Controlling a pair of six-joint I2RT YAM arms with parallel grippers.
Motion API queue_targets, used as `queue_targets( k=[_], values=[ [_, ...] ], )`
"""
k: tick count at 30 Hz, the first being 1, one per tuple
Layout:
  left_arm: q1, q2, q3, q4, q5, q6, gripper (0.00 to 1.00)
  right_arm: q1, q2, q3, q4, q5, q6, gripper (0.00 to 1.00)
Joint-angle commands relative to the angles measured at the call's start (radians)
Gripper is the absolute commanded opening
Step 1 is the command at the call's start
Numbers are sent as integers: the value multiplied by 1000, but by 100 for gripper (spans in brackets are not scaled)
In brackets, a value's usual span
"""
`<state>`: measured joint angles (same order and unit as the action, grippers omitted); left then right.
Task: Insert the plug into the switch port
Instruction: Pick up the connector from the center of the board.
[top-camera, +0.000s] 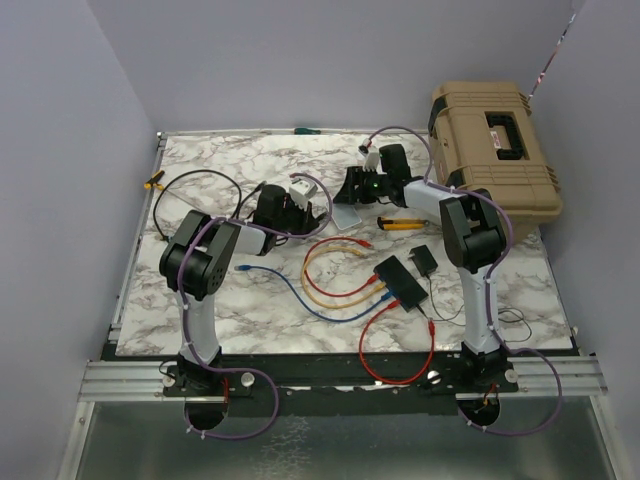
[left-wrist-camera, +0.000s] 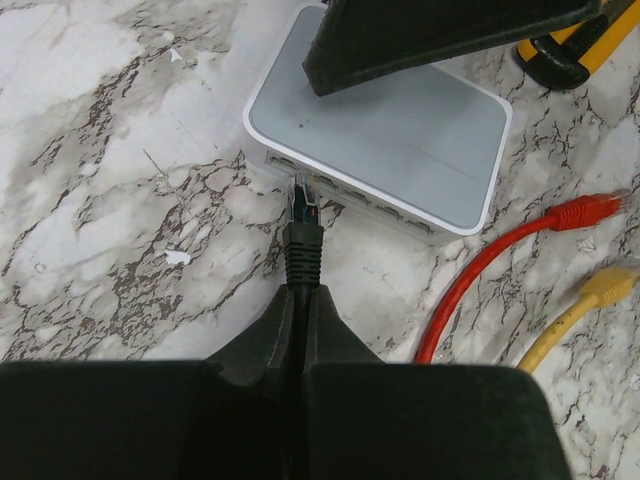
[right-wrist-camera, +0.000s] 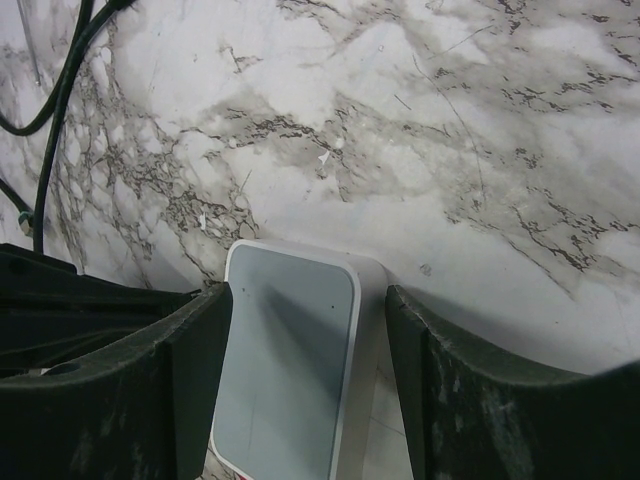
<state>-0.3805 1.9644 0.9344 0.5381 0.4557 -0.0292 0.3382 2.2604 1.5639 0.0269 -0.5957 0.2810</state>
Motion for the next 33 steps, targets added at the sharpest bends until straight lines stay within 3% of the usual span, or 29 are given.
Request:
queue_targets(
  k=[1,8,17,28,29,31,33],
  values=[
    [4,37,-8,53,-5,-29,0,-7,-18,-31,-36,-17,-5,67],
    [15,39,-5,39,-32,-44,0,-11,-26,-42,-36,-23,-17,67],
    [10,12,11,-99,-66,-44,0,-15,-86,-93,-20,36,-31,68],
    [-51,-7,21,-244,-288,-42,28,-16,-180,-204,62,92,-35,71],
    [-53,-12,19,-249,-305,-41,39,-16,-184,-211,69,87,-34,71],
    [-56,-25,16,-255,-330,-43,45,-15,-192,-220,77,85,-33,71],
    [-67,-41,16,-262,-348,-42,62,-15,-200,-229,84,86,-34,71]
  ],
)
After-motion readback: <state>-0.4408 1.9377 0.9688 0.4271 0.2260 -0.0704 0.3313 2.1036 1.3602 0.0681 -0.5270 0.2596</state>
